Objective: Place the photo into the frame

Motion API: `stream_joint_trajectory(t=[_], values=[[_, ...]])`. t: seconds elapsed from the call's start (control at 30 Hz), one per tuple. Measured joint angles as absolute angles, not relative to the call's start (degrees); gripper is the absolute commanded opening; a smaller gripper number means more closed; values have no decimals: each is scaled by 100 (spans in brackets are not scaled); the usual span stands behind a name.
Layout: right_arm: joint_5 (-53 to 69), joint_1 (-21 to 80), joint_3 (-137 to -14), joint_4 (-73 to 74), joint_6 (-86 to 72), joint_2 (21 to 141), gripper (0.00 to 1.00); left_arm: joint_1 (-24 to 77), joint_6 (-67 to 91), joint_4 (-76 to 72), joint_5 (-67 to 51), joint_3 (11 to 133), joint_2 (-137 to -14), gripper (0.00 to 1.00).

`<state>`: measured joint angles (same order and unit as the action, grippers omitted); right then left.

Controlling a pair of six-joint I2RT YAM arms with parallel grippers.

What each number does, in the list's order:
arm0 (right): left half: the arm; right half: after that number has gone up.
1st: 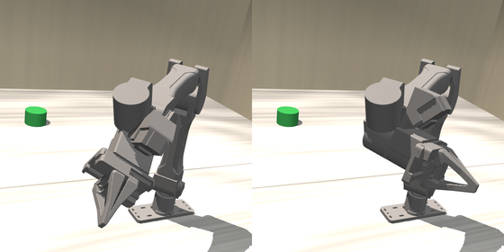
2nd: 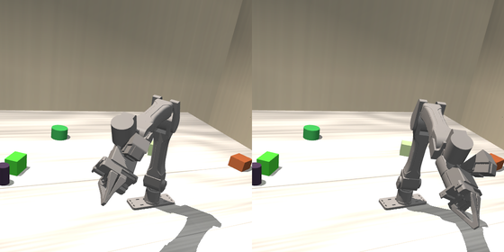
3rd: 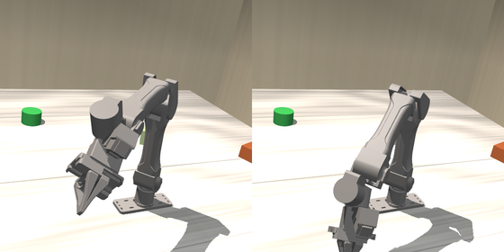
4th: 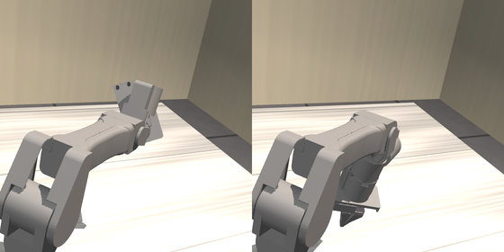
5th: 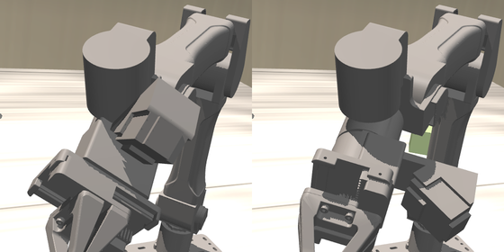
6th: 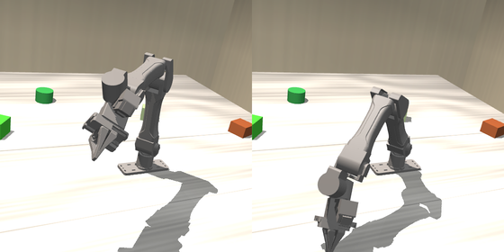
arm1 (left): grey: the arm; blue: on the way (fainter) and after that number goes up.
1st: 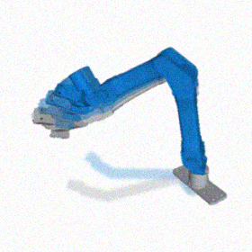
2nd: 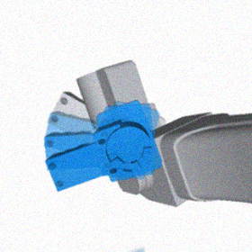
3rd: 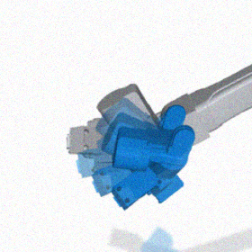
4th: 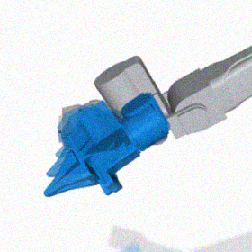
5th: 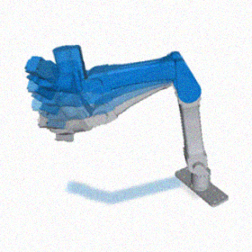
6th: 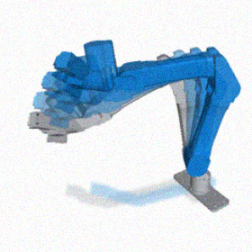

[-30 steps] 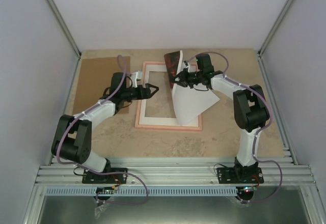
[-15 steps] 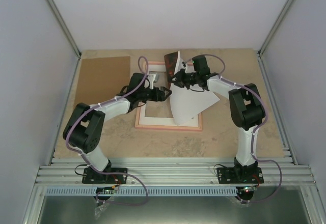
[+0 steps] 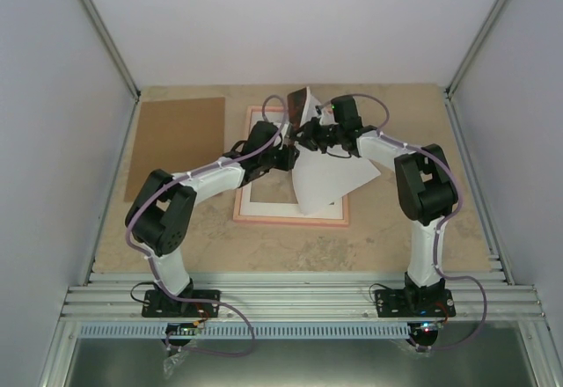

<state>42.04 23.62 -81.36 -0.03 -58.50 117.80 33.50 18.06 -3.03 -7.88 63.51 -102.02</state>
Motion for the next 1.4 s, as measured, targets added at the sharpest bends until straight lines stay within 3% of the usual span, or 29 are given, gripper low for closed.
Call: stream_joint_trajectory(t=[0.17,0.27,0.4,0.5,0.53,0.63,0.8,1.03,1.4], values=[[4136,2366,-8136,-45,-5881,11775,46,3350,1758,-67,-320,6364,-10228,15],[4128,2359,-8132,-45,-5841,11736,50,3350,1754,-8,-220,6364,-10226,0],[4185,2263,-8077,-34,-5627,11577,53,3310,1756,-16,-325,6346,-10226,0],[4331,2029,-8044,141,-5100,11310,63,3212,1767,-130,-591,6265,-10224,0],[4353,1931,-8044,259,-4875,11214,68,3201,1776,-152,-650,6235,-10219,7],[4438,1470,-8077,784,-3712,10842,70,2923,1813,-272,-1076,6086,-10197,45],[4477,386,-8366,1865,-1505,10661,70,2550,1966,-469,-1898,6016,-10189,62],[4447,-1208,-8106,2915,272,11021,67,2578,2467,-974,-3109,6630,-10945,67],[4460,-1686,-7780,3363,1109,11476,66,2530,3470,-1334,-3503,7649,-12274,67]])
